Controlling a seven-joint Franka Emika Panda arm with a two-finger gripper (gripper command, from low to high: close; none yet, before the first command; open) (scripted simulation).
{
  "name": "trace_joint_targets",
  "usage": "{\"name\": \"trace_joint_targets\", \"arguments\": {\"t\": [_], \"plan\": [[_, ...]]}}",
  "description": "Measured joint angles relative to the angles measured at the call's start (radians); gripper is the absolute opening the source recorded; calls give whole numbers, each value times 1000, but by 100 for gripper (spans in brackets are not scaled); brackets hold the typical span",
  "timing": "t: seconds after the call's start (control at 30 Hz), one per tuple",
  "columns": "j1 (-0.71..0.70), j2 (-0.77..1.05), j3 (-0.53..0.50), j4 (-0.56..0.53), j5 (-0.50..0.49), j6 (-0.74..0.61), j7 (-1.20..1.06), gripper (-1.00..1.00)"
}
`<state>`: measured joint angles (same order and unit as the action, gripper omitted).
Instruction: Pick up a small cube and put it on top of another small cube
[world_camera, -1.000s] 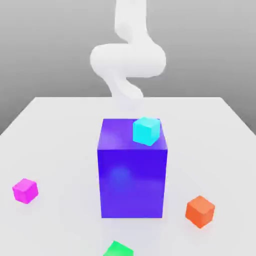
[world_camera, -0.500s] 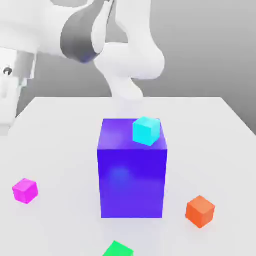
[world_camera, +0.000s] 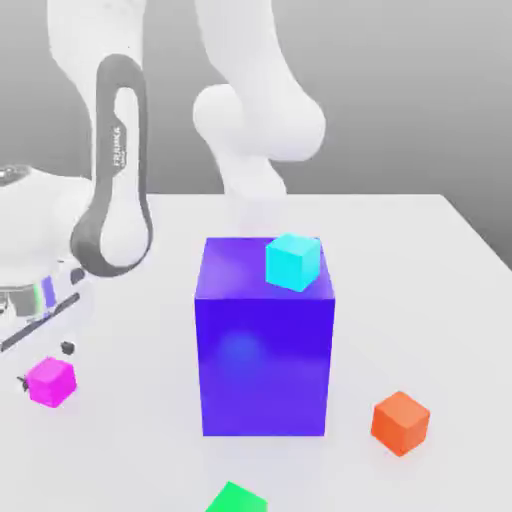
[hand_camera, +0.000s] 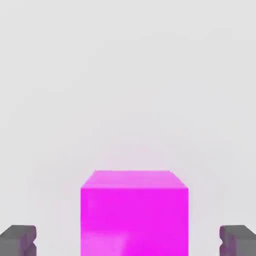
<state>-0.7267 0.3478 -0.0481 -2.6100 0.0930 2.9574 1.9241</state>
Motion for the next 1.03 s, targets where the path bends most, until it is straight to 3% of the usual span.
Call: {"name": "trace_joint_targets", "arguments": {"t": [0.2, 0.4, 0.77, 0.9, 0.93, 1.03], "plan": [[-3, 7, 3, 1, 0, 7, 1, -100], [28, -177, -27, -30, -51, -145, 34, -100], [336, -126, 282, 241, -188, -376, -115, -100], [415, -7, 294, 299, -261, -318, -105, -100], [427, 25, 283, 303, -278, -292, -95, 100], [427, 25, 283, 303, -278, -292, -95, 100]]}}
